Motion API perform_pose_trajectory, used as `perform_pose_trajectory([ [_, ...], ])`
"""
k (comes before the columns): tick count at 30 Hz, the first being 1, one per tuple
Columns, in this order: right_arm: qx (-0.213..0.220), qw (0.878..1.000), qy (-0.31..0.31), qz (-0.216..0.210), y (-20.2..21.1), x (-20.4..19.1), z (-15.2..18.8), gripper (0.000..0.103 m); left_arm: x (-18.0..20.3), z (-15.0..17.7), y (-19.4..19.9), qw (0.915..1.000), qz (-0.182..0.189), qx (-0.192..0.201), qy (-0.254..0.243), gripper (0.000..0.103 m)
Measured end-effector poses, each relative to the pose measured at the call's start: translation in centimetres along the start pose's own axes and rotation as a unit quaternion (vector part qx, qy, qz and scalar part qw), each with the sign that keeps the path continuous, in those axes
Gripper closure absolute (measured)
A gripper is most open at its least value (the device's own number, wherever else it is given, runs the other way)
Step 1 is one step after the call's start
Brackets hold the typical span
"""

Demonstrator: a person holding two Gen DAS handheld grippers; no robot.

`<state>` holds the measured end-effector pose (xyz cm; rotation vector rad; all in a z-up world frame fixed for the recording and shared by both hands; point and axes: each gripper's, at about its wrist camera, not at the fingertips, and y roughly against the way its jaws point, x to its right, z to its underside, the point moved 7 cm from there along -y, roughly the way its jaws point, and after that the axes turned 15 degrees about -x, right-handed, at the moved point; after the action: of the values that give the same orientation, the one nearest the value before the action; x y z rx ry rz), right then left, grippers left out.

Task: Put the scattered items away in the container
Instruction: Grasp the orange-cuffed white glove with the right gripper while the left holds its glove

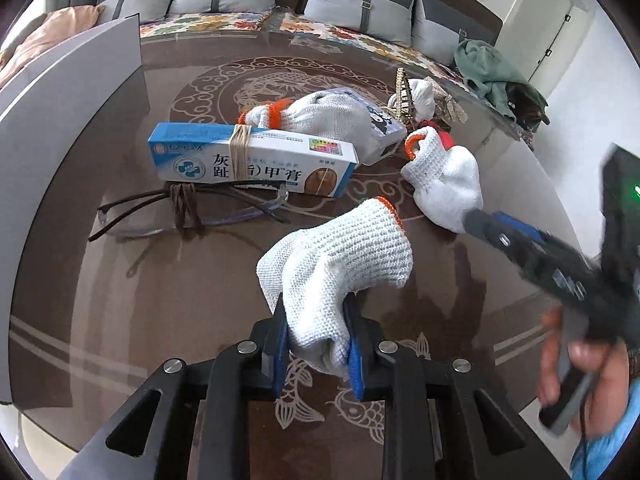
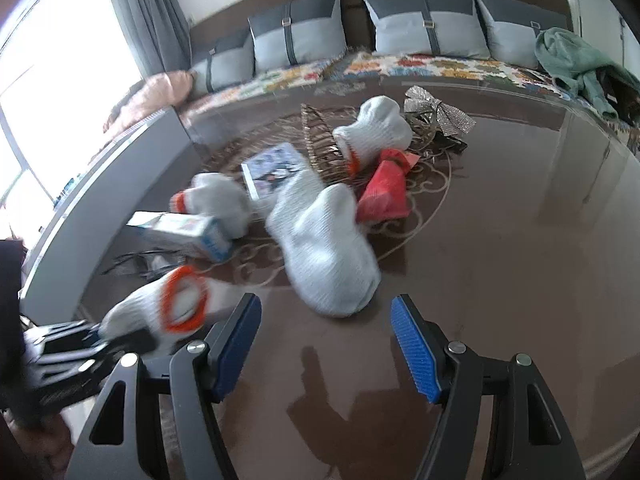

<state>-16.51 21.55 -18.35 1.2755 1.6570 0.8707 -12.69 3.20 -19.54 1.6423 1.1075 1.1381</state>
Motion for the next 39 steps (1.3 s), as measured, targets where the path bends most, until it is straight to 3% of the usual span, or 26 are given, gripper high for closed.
perform_pose_trajectory([
  [5, -0.007, 0.999, 0.032, 0.002, -1.8, -0.3, -1.9, 0.034, -0.4, 0.4, 0.1, 1.0, 0.003, 0.0, 0.002, 0.079],
  [7, -0.012, 1.0, 0.023, -0.001, -2.1, -0.2, -2.2, 0.041, -0.6, 0.6, 0.2, 1.0, 0.004, 0.0, 0.003, 0.079],
  [8, -0.015, 1.0, 0.019, -0.002, -2.3, -0.1, -2.4, 0.077, -0.6, 0.6, 0.2, 1.0, 0.005, 0.001, 0.004, 0.079],
  [9, -0.018, 1.0, 0.014, -0.004, -2.4, -0.1, -2.6, 0.083, -0.7, 0.7, 0.2, 1.0, 0.005, 0.001, 0.004, 0.079],
  [14, -0.021, 0.999, -0.001, -0.033, -1.1, -1.4, -0.4, 0.084, -0.8, 1.8, 0.8, 1.0, 0.006, 0.006, 0.002, 0.079],
  [20, -0.014, 0.996, -0.061, -0.069, 1.9, -3.2, 6.7, 0.084, -0.7, 3.6, 1.7, 0.9998, 0.006, 0.017, -0.004, 0.079],
  [25, 0.0, 0.992, -0.108, -0.064, 3.0, -4.3, 11.5, 0.084, -0.6, 5.0, 2.5, 0.9996, 0.005, 0.026, -0.009, 0.079],
  [30, 0.052, 0.995, -0.077, -0.038, 5.7, -5.5, 10.4, 0.084, -0.3, 5.6, 3.7, 0.999, 0.002, 0.044, -0.013, 0.079],
  [35, 0.028, 0.996, -0.074, -0.04, 4.5, -5.9, 11.5, 0.084, -0.2, 5.8, 3.7, 0.9989, -0.005, 0.043, -0.016, 0.08],
  [39, 0.044, 0.996, -0.075, -0.038, 5.3, -5.9, 11.4, 0.084, -0.3, 6.2, 3.7, 0.999, -0.006, 0.041, -0.014, 0.08],
])
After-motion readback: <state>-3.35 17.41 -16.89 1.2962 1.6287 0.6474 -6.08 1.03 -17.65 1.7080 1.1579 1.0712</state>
